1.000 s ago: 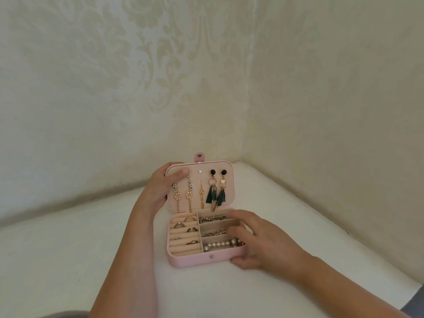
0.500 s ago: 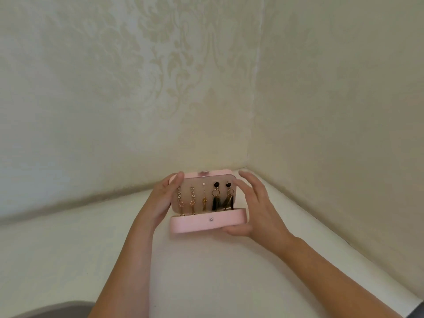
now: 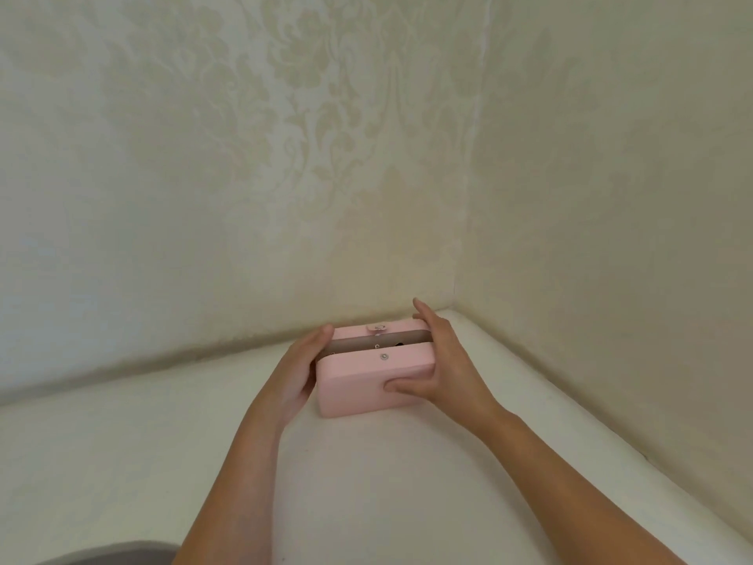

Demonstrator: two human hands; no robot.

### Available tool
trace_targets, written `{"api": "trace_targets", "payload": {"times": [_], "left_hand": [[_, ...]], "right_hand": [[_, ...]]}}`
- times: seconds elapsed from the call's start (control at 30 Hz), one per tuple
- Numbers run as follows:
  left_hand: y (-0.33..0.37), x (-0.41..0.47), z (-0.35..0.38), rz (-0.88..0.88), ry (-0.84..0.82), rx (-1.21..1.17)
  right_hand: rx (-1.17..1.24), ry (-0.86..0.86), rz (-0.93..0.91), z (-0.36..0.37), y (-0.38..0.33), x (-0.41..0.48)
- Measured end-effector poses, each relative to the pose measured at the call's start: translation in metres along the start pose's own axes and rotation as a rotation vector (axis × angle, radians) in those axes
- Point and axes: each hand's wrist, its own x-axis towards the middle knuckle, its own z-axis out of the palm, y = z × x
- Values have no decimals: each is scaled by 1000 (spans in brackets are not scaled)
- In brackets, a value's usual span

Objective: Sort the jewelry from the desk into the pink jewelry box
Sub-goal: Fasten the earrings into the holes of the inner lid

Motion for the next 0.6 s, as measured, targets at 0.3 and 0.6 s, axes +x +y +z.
{"api": "trace_targets", "payload": {"times": [0.3,0.6], "left_hand": [[-13,-9,8,282,113,231],[-18,-14,16,337,268,429]], "right_hand": [[-43,63,-61,7,6,5],[-65,87,-87,7,1,5]]}}
